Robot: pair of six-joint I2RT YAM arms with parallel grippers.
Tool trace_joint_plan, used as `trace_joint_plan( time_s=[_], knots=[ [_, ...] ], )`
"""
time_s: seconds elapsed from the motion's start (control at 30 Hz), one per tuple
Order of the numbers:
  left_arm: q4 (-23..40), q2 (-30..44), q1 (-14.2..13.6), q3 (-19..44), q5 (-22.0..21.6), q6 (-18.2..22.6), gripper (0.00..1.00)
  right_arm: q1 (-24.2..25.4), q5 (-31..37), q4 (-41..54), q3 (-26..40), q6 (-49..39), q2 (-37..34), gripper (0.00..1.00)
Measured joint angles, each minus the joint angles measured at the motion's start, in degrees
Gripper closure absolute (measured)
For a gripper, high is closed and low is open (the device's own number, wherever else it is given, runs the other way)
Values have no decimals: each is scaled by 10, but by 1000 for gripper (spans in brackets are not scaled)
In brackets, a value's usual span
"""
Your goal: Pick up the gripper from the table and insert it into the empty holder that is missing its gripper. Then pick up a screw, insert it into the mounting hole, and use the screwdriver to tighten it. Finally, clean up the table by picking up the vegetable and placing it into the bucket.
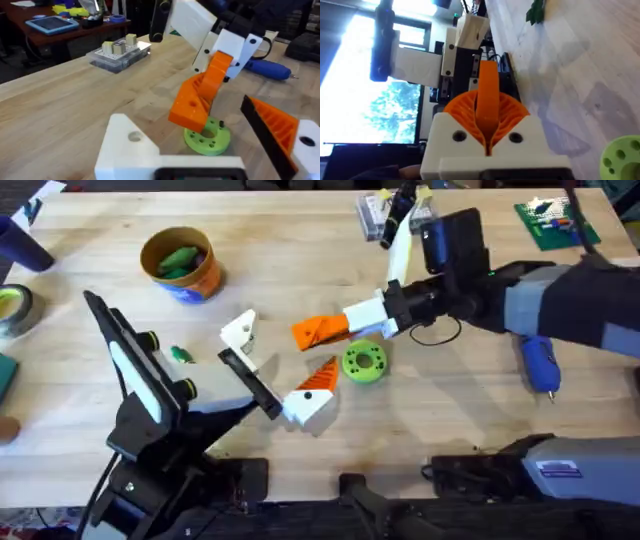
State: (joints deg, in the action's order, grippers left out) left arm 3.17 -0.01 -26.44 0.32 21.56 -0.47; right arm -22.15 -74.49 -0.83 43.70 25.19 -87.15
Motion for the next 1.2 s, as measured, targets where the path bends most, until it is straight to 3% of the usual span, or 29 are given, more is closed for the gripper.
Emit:
trace_joint_plan(
  time_s=[0.47, 0.77, 1.2],
  knots=[
    [-2, 0, 0, 0, 103, 0, 11, -10, -52, -3, 0, 51, -18, 986],
    [-2, 0, 0, 0, 117, 0, 11, -43, -56, -100, -1, 96, -23, 986],
    [-2, 0, 3, 0, 101, 0, 11, -63, -89, -276, 0, 238, -102, 988]
  ],
)
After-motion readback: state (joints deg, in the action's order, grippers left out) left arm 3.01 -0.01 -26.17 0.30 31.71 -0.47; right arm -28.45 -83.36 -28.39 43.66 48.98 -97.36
